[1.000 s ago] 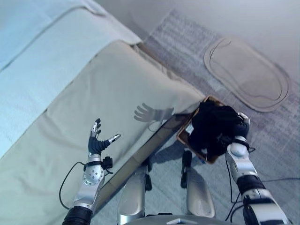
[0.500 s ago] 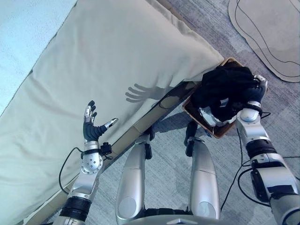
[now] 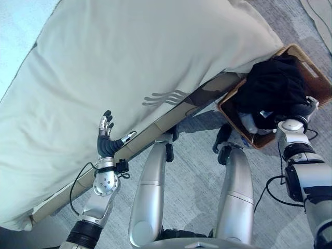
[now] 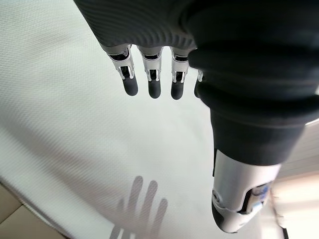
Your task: Pick up clothes into the bucket
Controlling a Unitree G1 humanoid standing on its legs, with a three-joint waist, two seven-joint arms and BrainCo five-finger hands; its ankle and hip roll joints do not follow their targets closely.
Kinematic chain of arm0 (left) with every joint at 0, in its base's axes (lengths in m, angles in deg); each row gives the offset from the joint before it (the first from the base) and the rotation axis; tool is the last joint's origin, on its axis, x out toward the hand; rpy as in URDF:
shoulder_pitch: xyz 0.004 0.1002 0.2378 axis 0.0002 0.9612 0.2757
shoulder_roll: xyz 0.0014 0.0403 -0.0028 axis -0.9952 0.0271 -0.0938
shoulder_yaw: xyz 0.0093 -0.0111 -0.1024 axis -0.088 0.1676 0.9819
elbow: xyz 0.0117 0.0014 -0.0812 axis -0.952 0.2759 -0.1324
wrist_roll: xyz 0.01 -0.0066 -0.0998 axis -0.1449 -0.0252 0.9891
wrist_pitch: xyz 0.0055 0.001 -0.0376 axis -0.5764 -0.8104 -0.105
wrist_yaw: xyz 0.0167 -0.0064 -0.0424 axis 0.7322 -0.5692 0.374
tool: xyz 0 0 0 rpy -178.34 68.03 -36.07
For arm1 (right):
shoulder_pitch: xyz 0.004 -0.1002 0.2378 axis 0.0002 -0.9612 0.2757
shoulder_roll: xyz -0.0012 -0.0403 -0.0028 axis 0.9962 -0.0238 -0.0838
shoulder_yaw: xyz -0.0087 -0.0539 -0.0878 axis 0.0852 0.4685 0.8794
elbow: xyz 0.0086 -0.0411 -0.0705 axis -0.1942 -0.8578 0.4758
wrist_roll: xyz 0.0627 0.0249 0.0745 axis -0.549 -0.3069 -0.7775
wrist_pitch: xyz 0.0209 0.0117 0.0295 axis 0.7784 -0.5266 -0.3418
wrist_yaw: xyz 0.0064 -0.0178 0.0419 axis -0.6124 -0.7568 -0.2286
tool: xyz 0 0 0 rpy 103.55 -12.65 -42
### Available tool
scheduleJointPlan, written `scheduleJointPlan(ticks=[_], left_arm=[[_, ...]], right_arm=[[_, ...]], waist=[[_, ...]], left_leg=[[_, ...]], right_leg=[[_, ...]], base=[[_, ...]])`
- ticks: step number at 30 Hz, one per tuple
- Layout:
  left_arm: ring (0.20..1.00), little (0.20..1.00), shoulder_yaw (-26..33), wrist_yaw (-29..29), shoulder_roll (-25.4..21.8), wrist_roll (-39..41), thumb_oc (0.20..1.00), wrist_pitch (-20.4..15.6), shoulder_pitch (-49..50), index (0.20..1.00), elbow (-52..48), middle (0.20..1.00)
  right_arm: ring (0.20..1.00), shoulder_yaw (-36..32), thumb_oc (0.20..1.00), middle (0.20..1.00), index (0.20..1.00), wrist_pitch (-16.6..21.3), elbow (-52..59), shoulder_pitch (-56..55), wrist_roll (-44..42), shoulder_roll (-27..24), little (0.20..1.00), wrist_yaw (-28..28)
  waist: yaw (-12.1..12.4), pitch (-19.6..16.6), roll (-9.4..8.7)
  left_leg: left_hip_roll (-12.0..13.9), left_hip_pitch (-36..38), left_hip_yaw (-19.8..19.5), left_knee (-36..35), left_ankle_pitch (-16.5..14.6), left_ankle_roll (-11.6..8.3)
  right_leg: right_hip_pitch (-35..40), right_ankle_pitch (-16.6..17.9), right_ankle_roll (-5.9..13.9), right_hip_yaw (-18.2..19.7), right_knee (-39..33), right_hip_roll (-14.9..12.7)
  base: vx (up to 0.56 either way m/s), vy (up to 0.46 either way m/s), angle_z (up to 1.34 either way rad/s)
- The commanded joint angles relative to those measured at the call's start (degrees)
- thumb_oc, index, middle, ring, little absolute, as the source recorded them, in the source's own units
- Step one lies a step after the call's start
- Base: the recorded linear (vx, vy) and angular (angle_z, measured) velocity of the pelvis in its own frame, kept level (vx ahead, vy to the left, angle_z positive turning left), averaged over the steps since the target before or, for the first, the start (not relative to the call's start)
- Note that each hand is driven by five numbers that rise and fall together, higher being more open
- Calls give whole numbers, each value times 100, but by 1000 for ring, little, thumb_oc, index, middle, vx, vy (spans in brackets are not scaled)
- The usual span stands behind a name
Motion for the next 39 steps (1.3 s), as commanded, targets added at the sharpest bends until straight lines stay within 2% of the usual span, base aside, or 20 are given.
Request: scheduleJointPlan(ticks=[1,4,7,8,9,10,15,21,26,27,28,29,32,35,36,38,39], left_arm=[[1000,1000,3,-129,82,102,1000,-255,386,1000,-240,1000],[1000,1000,7,-138,55,116,1000,-245,380,1000,-294,1000],[1000,1000,-61,-194,30,153,1000,-194,360,1000,-285,1000],[1000,1000,-67,-209,27,144,1000,-171,349,1000,-290,1000],[1000,1000,-74,-224,27,139,1000,-139,322,1000,-280,1000],[1000,1000,-76,-232,26,136,1000,-113,299,1000,-271,1000],[1000,1000,-52,-275,62,116,1000,-52,207,1000,-195,1000],[1000,1000,-35,-246,110,138,1000,-67,57,1000,22,1000],[1000,1000,-38,-151,157,206,1000,-80,-88,1000,380,1000],[1000,1000,-56,-151,154,185,1000,-59,-111,1000,500,1000],[1000,1000,-59,-128,154,182,1000,-44,-115,1000,565,1000],[1000,1000,-60,-128,152,183,1000,-44,-115,1000,565,1000],[1000,1000,77,-161,186,110,1000,35,-134,1000,936,1000],[1000,1000,207,-161,200,133,1000,47,-106,1000,1120,1000],[1000,1000,378,-143,294,213,1000,45,-81,1000,1328,1000],[1000,1000,440,-123,283,221,1000,37,-48,1000,1401,1000],[1000,1000,558,-97,304,222,1000,26,-15,1000,1427,1000]], right_arm=[[200,224,200,200,200,-79,-120,-266,-14,-467,200,82],[200,232,200,200,200,-123,-226,-182,27,-600,200,41],[200,170,200,200,200,-396,-680,174,39,-854,200,-227],[366,179,366,366,366,-450,-735,222,27,-888,366,-253],[580,188,580,580,580,-513,-794,292,25,-927,580,-303],[1000,179,1000,1000,1000,-548,-818,312,33,-927,1000,-353],[1000,101,1000,1000,1000,-634,-885,398,-53,-857,1000,-522],[1000,-217,1000,1000,1000,-416,-696,329,-538,-753,1000,-532],[1000,-518,1000,1000,1000,-218,-504,184,-925,-784,1000,-686],[1000,-627,1000,1000,1000,-154,-397,101,-1065,-815,1000,-795],[1000,-721,1000,1000,1000,-100,-293,-33,-1108,-798,1000,-813],[1000,-725,1000,1000,1000,-101,-290,-38,-1107,-797,1000,-814],[1000,-894,1000,1000,1000,115,250,-460,-1246,-553,1000,-877],[1000,-908,1000,1000,1000,215,755,-848,-1111,-268,1000,-878],[1000,-820,1000,1000,1000,327,1283,-1275,-899,101,1000,-750],[1000,-851,1000,1000,1000,338,1494,-1499,-812,253,1000,-740],[1000,-764,1000,1000,1000,409,1925,-1851,-655,489,1000,-608]], waist=[[-60,-551,330],[-42,-578,351],[2,-616,361],[7,-627,356],[12,-636,354],[3,-649,350],[-25,-712,308],[-54,-777,274],[-104,-864,205],[-123,-891,169],[-162,-832,158],[-165,-818,162],[-285,-855,43],[-375,-816,-22],[-445,-872,-104],[-472,-883,-125],[-530,-913,-189]], left_leg=[[90,-521,-356,972,-769,-41],[66,-605,-350,1039,-782,-43],[26,-594,-298,1009,-797,-32],[28,-579,-289,982,-797,-26],[20,-555,-272,938,-782,-26],[17,-526,-260,901,-776,-27],[16,-307,-202,631,-722,-21],[9,233,-180,-41,-548,-22],[-10,1043,-191,-851,-302,-81],[-18,1411,-205,-1132,-209,-102],[-11,1619,-186,-1337,-11,-73],[-11,1640,-191,-1348,-6,-73],[-5,2406,-212,-1860,118,-139],[23,2914,-206,-2195,213,-180],[64,3327,-168,-2485,296,-223],[76,3506,-173,-2605,354,-212],[122,3699,-166,-2750,415,-236]], right_leg=[[-119,148,451,304,242,-174],[-223,127,449,352,324,-214],[-243,130,454,384,292,-247],[-233,132,457,388,267,-253],[-215,141,461,388,234,-258],[-195,147,464,392,209,-260],[-23,218,496,378,-27,-260],[519,397,596,276,-634,-275],[1402,688,720,79,-1478,-254],[1827,823,755,-5,-1809,-241],[2094,1020,727,-125,-2049,-241],[2120,1024,727,-133,-2063,-240],[2978,1261,805,-288,-2725,-215],[3511,1398,840,-383,-3112,-161],[3945,1502,870,-452,-3438,-86],[4130,1580,866,-496,-3597,-68],[4348,1619,879,-534,-3753,-28]], base=[[29,-9,4],[6,4,1],[21,36,-6],[20,43,-5],[12,35,-1],[9,36,3],[4,28,-1],[-4,10,1],[8,6,-2],[-36,8,-5],[-54,11,1],[-39,12,2],[69,-12,-2],[63,-12,-8],[95,-30,-12],[72,-29,-14],[74,-42,-15]])
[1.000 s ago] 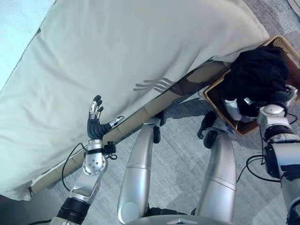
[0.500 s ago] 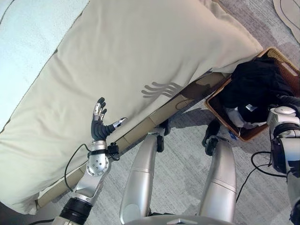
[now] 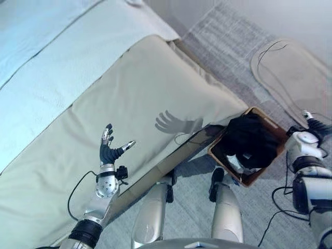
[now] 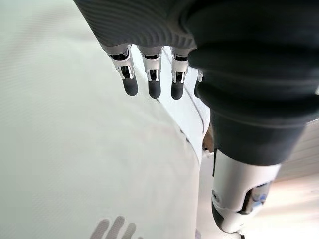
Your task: Pick up clothes into the bucket
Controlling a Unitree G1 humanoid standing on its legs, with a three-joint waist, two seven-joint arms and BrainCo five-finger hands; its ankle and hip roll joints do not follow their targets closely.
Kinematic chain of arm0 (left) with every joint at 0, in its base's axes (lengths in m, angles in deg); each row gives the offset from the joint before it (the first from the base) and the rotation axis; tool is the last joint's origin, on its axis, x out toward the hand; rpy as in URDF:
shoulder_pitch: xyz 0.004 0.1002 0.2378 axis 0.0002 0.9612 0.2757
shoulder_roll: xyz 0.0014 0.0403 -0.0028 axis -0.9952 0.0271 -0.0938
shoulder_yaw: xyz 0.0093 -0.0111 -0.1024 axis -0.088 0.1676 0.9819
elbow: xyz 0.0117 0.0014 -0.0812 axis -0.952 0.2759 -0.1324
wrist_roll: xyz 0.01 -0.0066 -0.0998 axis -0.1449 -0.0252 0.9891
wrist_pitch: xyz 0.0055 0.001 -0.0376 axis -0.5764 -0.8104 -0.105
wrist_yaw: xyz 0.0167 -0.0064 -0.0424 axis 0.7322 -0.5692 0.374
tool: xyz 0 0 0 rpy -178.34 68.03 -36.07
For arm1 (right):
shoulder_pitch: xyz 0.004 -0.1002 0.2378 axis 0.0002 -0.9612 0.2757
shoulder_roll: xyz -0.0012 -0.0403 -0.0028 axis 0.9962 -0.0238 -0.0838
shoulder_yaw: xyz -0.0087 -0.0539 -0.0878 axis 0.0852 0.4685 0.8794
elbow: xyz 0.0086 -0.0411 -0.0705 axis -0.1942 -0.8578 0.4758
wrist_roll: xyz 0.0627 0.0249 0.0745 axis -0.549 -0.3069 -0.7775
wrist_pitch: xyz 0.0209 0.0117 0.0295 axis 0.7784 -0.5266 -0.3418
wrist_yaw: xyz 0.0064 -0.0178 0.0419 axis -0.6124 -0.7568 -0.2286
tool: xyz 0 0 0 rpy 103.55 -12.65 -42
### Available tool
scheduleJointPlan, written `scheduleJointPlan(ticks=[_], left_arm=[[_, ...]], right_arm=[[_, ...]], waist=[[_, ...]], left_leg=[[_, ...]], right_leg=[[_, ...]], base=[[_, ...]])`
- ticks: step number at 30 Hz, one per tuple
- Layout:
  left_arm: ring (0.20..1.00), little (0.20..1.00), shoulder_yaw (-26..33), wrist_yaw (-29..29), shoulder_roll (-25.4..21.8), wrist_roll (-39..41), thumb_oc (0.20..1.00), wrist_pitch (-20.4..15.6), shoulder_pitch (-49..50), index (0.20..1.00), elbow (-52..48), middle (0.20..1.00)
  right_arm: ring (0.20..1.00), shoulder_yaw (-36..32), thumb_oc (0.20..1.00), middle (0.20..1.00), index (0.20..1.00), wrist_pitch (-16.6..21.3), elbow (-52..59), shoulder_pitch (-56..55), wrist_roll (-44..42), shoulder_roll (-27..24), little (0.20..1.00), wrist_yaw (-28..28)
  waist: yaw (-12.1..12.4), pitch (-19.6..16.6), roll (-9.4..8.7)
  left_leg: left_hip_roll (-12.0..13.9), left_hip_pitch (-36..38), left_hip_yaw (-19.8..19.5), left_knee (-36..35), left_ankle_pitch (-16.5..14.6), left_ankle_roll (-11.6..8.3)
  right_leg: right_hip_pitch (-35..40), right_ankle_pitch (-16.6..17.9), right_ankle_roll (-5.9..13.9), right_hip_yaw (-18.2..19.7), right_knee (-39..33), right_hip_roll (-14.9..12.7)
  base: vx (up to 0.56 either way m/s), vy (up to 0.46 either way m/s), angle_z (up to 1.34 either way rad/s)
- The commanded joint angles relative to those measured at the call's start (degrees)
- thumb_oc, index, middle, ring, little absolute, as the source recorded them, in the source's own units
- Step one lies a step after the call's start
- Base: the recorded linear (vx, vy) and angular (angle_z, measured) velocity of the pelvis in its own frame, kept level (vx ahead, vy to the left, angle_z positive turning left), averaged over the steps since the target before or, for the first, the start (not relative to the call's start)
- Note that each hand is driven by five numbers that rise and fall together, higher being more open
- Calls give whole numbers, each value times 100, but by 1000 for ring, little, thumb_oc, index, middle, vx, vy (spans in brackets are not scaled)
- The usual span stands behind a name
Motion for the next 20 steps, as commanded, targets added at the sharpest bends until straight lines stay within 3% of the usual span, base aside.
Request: scheduleJointPlan(ticks=[1,2,4,8,15,20], left_arm=[[1000,1000,419,6,-30,69,1000,-174,25,1000,-161,1000],[1000,1000,585,77,37,109,1000,-209,87,1000,-141,1000],[1000,1000,739,127,84,70,1000,-233,117,1000,-43,1000],[1000,1000,863,209,217,-14,1000,-186,137,1000,220,1000],[1000,1000,701,559,427,31,1000,-72,99,1000,685,1000],[1000,1000,560,549,506,-318,1000,-23,184,1000,837,1000]], right_arm=[[1000,143,1000,1000,1000,363,317,-256,357,149,1000,188],[1000,273,1000,1000,1000,412,910,-886,715,536,1000,374],[1000,469,1000,1000,1000,443,1583,-1505,1232,797,1000,645],[1000,660,1000,1000,1000,483,2005,-2174,1565,1190,1000,1032],[1000,1072,1000,1000,1000,522,2095,-2697,1172,1723,1000,1713],[1000,1356,1000,1000,1000,516,1956,-2954,1104,1897,1000,1973]], waist=[[-115,106,-90],[-175,10,-185],[-250,-104,-279],[-313,-426,-450],[-374,-811,-594],[-345,-963,-642]], left_leg=[[223,228,-176,-261,-7,-318],[278,582,-178,-513,64,-337],[327,893,-191,-765,143,-369],[383,1384,-161,-1118,259,-413],[455,1733,-14,-1343,272,-529],[460,1896,68,-1343,215,-504]], right_leg=[[644,817,467,20,-869,-276],[1017,841,483,-76,-1091,-223],[1318,849,486,-172,-1292,-158],[1820,907,514,-324,-1637,-10],[2260,1112,510,-375,-2249,179],[2437,1180,510,-352,-2478,250]], base=[[157,-92,-15],[114,-66,-6],[93,-69,1],[87,-48,4],[5,-10,-1],[29,2,-4]])
